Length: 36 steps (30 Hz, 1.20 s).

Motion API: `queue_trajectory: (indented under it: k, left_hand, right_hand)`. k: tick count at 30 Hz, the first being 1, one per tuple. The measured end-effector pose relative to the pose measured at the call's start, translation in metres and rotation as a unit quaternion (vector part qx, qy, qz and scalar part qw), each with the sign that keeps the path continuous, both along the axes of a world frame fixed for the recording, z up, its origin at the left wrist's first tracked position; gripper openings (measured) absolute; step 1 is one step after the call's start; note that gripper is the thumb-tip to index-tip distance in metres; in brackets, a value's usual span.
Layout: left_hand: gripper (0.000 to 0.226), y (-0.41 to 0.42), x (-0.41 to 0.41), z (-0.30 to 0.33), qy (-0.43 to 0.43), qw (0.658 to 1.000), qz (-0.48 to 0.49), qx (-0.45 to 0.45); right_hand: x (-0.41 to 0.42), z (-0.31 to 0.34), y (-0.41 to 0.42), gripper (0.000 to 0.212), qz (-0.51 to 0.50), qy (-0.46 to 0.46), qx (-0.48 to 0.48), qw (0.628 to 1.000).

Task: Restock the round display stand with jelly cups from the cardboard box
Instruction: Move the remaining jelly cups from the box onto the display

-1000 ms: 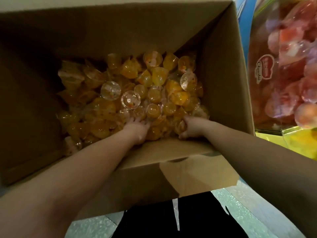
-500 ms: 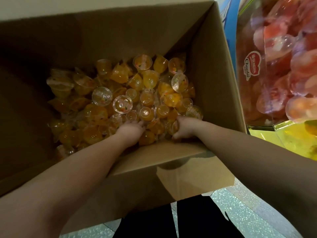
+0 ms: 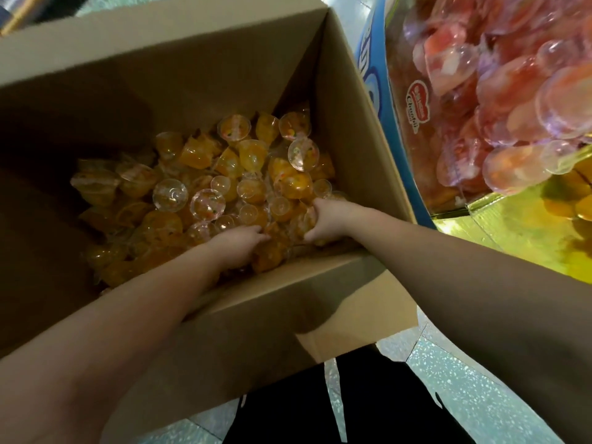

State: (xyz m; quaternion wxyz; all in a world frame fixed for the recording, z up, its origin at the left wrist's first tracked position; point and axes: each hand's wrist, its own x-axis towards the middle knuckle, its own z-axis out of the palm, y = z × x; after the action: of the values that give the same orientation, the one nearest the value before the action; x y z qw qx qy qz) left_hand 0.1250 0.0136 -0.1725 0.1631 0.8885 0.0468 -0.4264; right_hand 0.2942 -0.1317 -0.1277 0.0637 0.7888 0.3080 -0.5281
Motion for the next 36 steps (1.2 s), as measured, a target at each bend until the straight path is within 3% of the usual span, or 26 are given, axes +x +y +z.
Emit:
queue_trajectory:
  k: [5,11,13,19,22,25,27,31,34,36]
  left_hand:
    - [0.051,0.0,0.011,0.01,0.011,0.999,0.047,-0.017]
    - [0.043,-0.002,0.011,0.011,0.042,0.976,0.205,-0.059]
    - [0.043,-0.003,0.01,0.012,0.031,0.954,0.283,-0.091]
    - [0.033,-0.016,0.003,0.021,0.089,0.84,0.497,-0.2]
    - [0.027,-0.018,0.009,0.024,0.091,0.829,0.509,-0.211]
    - [0.023,-0.028,0.019,0.038,0.047,0.849,0.494,-0.18]
    - [0.029,-0.036,0.026,0.056,-0.002,0.843,0.508,-0.179]
    - [0.03,-0.05,0.044,0.114,-0.087,0.737,0.616,-0.264]
    - [0.032,-0.069,0.062,0.166,-0.145,0.695,0.629,-0.316]
    - [0.028,-0.089,0.078,0.197,-0.168,0.689,0.619,-0.338]
  right_hand:
    - [0.002,0.025,-0.017,0.09,-0.017,-0.027,0.06,0.998]
    - [0.001,0.052,-0.035,0.092,-0.092,-0.012,0.12,0.988]
    - [0.0,0.057,-0.041,0.091,-0.103,-0.019,0.141,0.984]
    - [0.002,0.075,-0.058,0.084,-0.14,-0.019,0.189,0.972]
    - [0.004,0.084,-0.068,0.082,-0.141,-0.022,0.2,0.969]
    - [0.004,0.093,-0.078,0.081,-0.165,-0.019,0.215,0.962]
    - [0.003,0.103,-0.085,0.08,-0.186,-0.013,0.232,0.955]
    - [0.009,0.137,-0.112,0.077,-0.268,-0.012,0.279,0.922]
    - [0.018,0.164,-0.146,0.081,-0.337,-0.037,0.307,0.889]
    - [0.024,0.181,-0.172,0.079,-0.374,-0.06,0.321,0.868]
